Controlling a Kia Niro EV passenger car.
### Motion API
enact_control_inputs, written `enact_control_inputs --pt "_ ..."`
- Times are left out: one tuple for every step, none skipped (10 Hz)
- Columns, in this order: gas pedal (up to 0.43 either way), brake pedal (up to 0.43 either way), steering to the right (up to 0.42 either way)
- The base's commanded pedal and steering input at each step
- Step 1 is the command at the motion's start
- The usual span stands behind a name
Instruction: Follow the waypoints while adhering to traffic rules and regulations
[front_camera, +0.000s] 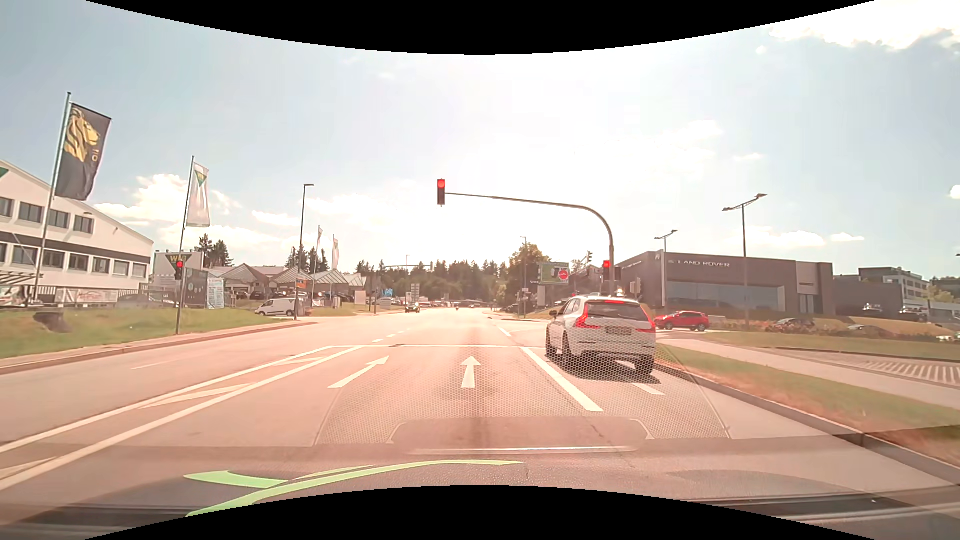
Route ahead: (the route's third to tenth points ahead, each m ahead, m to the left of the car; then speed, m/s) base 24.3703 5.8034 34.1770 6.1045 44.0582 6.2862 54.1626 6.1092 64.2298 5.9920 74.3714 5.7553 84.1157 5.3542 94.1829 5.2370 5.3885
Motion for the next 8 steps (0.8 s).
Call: enact_control_inputs --pt "0.000 0.091 -0.001" --pt "0.000 0.091 -0.001" --pt "0.000 0.091 -0.001" --pt "0.000 0.091 -0.001" --pt "0.000 0.098 -0.001" --pt "0.000 0.091 0.000" --pt "0.000 0.098 0.000" --pt "0.000 0.098 0.000"
